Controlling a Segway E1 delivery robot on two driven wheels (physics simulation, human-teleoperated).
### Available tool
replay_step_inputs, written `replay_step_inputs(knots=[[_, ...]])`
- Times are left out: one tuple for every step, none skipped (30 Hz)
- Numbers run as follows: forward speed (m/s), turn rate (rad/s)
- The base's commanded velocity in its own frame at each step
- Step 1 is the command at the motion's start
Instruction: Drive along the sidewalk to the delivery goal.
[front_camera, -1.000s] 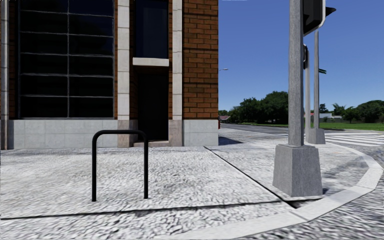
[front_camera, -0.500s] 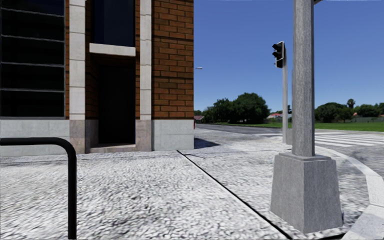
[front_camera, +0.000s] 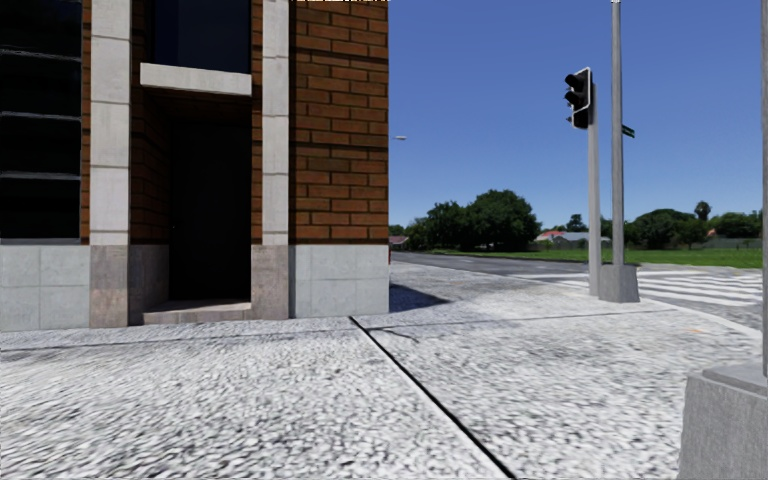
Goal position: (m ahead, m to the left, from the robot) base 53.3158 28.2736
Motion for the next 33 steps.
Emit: replay_step_inputs(knots=[[1.51,0.00],[1.51,0.00],[1.51,0.00],[1.51,0.00],[1.51,0.00],[1.51,0.00],[1.51,0.00],[1.51,0.00],[1.51,0.00],[1.51,0.00],[1.51,0.00],[1.51,0.00],[1.51,0.00],[1.51,0.00],[1.51,0.00],[1.51,0.00],[1.51,0.00],[1.51,0.00],[1.51,0.00],[1.51,0.00],[1.51,0.00],[1.51,0.00],[1.51,0.00],[1.51,0.00],[1.51,0.00],[1.51,0.00],[1.51,0.00],[1.51,0.00],[1.51,0.00],[1.51,0.00],[1.51,0.00],[1.51,0.00],[1.51,-0.17]])
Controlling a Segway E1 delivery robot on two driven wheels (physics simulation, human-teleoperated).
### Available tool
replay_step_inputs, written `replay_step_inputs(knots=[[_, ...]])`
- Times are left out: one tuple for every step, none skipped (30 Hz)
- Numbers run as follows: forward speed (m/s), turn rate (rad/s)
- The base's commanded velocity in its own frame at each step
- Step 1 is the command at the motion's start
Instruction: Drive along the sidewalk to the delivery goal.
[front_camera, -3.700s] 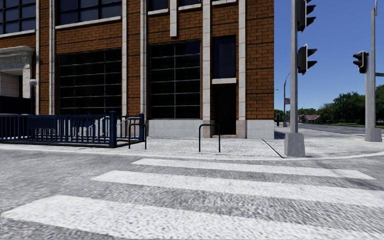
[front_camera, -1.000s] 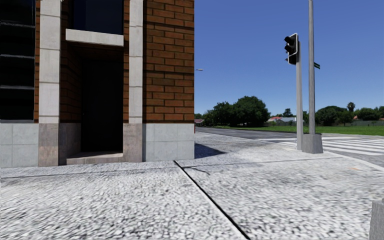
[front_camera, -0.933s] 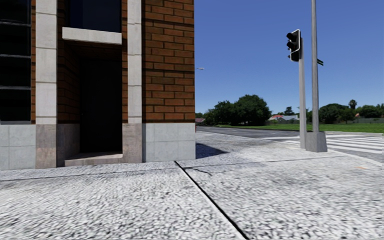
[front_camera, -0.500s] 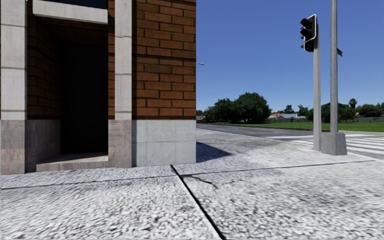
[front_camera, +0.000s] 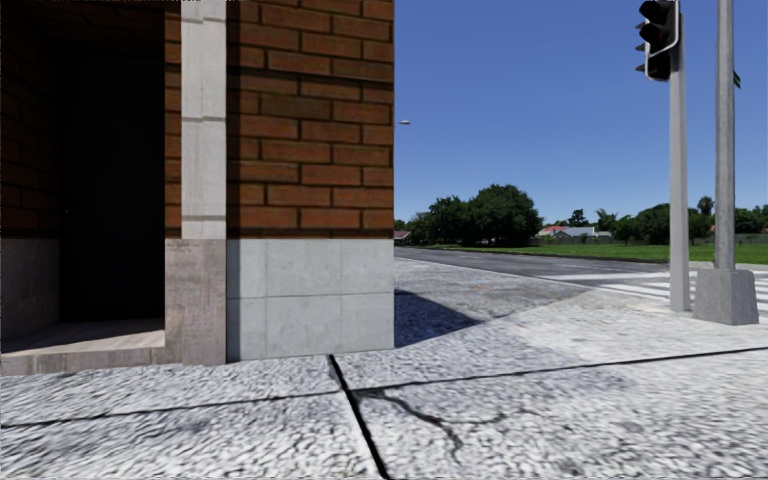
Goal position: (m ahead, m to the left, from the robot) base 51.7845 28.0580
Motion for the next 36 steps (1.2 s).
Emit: replay_step_inputs(knots=[[1.51,-0.17],[1.51,-0.29],[1.51,-0.37],[1.51,-0.42],[1.51,-0.46],[1.48,-0.50],[1.41,-0.51],[1.36,-0.52],[1.35,-0.52],[1.34,-0.52],[1.34,-0.52],[1.34,-0.52],[1.34,-0.52],[1.34,-0.52],[1.34,-0.52],[1.34,-0.52],[1.34,-0.52],[1.34,-0.52],[1.34,-0.52],[1.34,-0.52],[1.34,-0.52],[1.34,-0.52],[1.34,-0.52],[1.34,-0.52],[1.34,-0.52],[1.34,-0.51],[1.34,-0.46],[1.34,-0.40],[1.34,-0.37],[1.34,-0.37],[1.34,-0.34],[1.34,-0.24],[1.34,-0.03],[1.34,0.00],[1.34,0.00],[1.34,0.00]])
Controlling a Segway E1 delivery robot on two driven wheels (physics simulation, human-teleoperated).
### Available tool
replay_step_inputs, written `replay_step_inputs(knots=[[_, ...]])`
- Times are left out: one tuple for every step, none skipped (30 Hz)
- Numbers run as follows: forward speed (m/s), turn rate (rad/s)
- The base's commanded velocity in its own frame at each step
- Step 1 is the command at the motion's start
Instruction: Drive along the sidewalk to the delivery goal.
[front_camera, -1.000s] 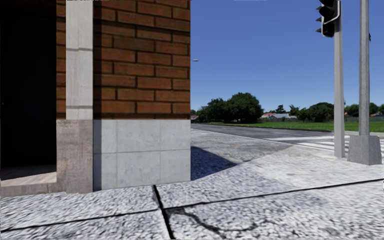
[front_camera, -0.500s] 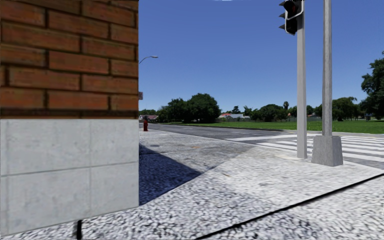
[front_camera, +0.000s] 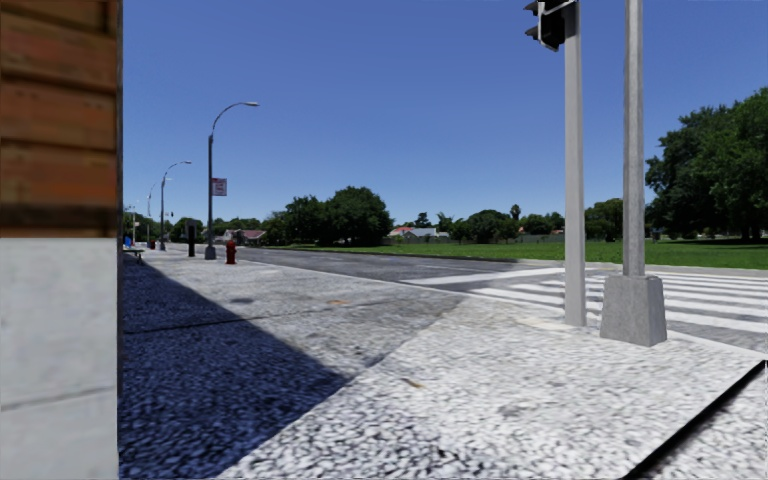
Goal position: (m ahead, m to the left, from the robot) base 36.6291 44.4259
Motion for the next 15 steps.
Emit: replay_step_inputs(knots=[[1.34,0.00],[1.34,0.00],[1.34,0.00],[1.34,0.00],[1.34,0.00],[1.34,0.00],[1.34,0.00],[1.34,0.00],[1.34,0.00],[1.34,0.00],[1.34,0.00],[1.34,0.01],[1.34,0.07],[1.34,0.12],[1.34,0.12]])
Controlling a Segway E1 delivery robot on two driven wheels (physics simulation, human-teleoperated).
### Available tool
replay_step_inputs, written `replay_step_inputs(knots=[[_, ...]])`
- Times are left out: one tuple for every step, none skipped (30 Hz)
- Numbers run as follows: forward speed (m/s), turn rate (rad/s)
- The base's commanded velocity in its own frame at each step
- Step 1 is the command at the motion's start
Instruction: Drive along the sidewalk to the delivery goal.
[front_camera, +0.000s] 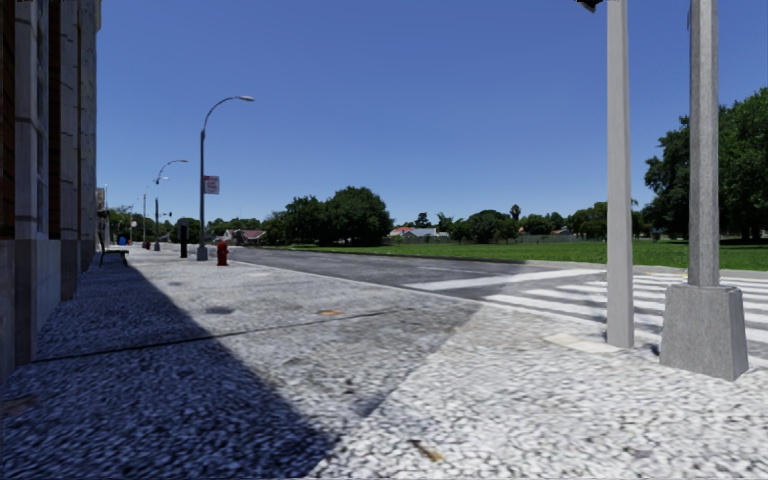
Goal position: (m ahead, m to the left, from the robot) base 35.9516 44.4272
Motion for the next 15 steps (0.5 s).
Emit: replay_step_inputs(knots=[[1.47,0.15],[2.00,0.17],[2.00,0.18],[2.00,0.19],[2.00,0.27],[2.00,0.36],[2.00,0.39],[2.00,0.39],[2.00,0.39],[2.00,0.39],[2.00,0.39],[2.00,0.39],[2.00,0.39],[2.00,0.39],[2.00,0.39]])
